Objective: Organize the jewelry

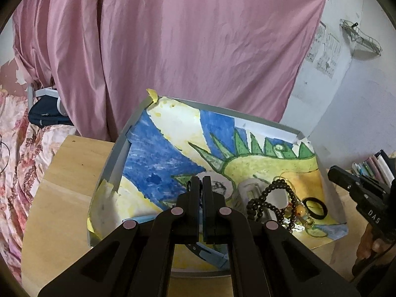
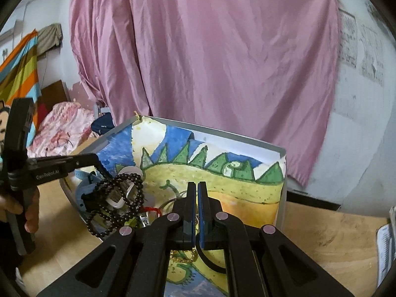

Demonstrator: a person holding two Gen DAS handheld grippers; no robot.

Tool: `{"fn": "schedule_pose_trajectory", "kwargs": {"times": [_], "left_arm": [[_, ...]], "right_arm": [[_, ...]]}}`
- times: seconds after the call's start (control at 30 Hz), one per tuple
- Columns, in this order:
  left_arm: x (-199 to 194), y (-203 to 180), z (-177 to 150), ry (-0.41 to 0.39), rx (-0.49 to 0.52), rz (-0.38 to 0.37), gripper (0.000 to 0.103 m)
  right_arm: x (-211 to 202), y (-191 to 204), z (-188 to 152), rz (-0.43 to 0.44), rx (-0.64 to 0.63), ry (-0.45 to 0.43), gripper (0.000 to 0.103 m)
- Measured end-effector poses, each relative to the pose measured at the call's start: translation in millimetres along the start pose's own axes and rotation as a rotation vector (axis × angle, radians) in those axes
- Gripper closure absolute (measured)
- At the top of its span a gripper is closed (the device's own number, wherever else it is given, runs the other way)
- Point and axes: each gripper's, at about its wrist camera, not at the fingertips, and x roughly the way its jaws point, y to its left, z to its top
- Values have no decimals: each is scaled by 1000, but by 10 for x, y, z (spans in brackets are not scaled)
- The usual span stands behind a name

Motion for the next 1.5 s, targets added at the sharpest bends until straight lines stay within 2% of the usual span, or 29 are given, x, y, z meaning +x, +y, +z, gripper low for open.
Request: {"fn": "schedule_pose_trajectory", "kwargs": {"times": [0.07, 0.13, 0.2, 0.23, 0.27, 0.33, 0.4, 0.53, 0.63, 0.83, 0.93, 1.1, 1.27, 1.5], "left_arm": [[9, -27, -6, 6, 10, 13, 102], [-9, -58, -11, 11, 19, 28, 92], [-52, -79, -16, 2, 16, 26, 50], [-109, -79, -26, -17, 5, 10, 45], [-157, -76, -29, -35, -5, -4, 43], [-268, -84, -32, -55, -10, -8, 43], [-364, -114, -37, -65, 0, 19, 36], [-642, -156, -122, -126, -1, 23, 21], [-870, -196, -212, -171, 9, 20, 17], [-1348, -326, -493, -273, 75, 37, 16], [-1603, -381, -672, -325, 92, 32, 5], [-2005, -441, -958, -399, 113, 41, 3], [-2259, -471, -1249, -421, 140, 60, 3], [-2377, -444, -1634, -419, 140, 78, 3]], "right_arm": [[-24, -50, -18, 7, 27, 1, 101], [-42, -65, -19, 4, 44, 3, 98], [-109, -76, -33, 6, 59, -1, 89], [-142, -79, -39, 4, 65, -6, 76], [-186, -82, -51, 1, 71, -14, 59], [-318, -82, -79, -8, 90, -39, 44], [-445, -72, -98, -11, 100, -61, 41], [-773, -21, -158, -25, 118, -138, 12], [-999, 34, -222, -19, 123, -189, 2], [-1435, 242, -455, -47, 93, -287, 0], [-1643, 363, -615, -47, 92, -325, 0], [-1906, 547, -881, -66, 92, -369, 0], [-2088, 720, -1168, -83, 98, -386, 0], [-2165, 916, -1533, -125, 107, -377, 0]]}}
